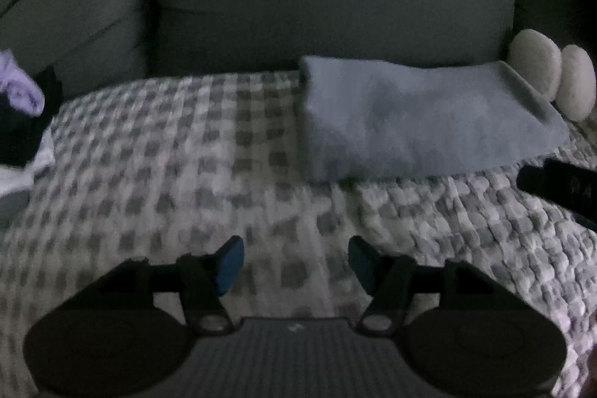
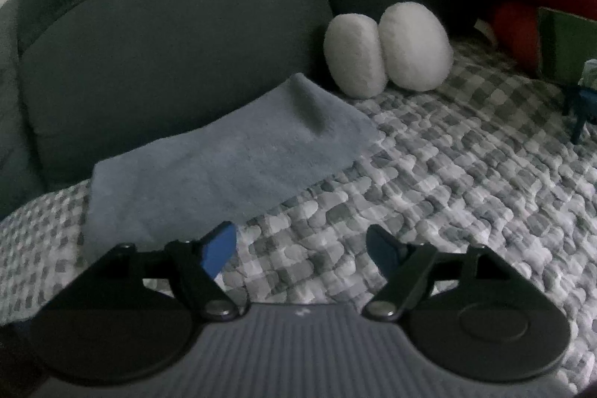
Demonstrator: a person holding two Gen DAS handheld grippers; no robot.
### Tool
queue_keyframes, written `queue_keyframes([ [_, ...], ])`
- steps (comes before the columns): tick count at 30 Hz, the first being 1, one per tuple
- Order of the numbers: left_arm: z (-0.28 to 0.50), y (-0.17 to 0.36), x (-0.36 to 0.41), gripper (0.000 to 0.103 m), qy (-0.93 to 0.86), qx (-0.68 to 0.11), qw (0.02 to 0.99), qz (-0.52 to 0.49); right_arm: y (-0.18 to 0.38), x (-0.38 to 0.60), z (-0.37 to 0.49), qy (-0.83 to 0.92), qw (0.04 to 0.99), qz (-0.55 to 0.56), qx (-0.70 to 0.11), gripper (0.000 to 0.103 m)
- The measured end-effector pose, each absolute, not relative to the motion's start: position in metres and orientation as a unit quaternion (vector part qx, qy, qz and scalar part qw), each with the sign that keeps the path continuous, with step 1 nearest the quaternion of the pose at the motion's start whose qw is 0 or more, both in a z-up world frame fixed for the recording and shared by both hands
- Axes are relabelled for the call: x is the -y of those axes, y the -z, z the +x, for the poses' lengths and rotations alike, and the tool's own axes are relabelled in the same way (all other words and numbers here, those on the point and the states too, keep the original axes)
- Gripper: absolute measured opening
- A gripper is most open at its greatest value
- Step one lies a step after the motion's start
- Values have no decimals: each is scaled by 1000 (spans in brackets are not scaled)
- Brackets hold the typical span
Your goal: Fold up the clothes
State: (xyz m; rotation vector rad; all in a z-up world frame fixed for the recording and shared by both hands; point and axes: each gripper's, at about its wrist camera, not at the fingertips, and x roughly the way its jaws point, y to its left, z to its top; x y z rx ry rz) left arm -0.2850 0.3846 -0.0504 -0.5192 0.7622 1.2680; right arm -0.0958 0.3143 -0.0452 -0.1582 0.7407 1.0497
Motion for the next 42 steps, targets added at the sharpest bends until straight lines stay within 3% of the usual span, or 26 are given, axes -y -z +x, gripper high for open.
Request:
queue_keyframes([
  [7,-290,59,-376,72,-560,-329,717,-255,38,-309,-102,-500,800,-87,-320,81],
  [12,-293,60,-373,75,-557,-317,722,-260,31,-308,-112,-524,791,-112,-295,95],
  [16,-293,59,-374,78,-557,-318,722,-261,29,-309,-117,-526,792,-123,-283,97],
  [19,-292,60,-374,85,-554,-322,721,-263,30,-308,-115,-524,791,-124,-291,98],
  [23,-287,61,-375,103,-552,-330,723,-253,33,-312,-119,-539,775,-142,-297,103],
  [42,-281,62,-374,103,-547,-346,726,-233,37,-319,-124,-552,756,-166,-311,103],
])
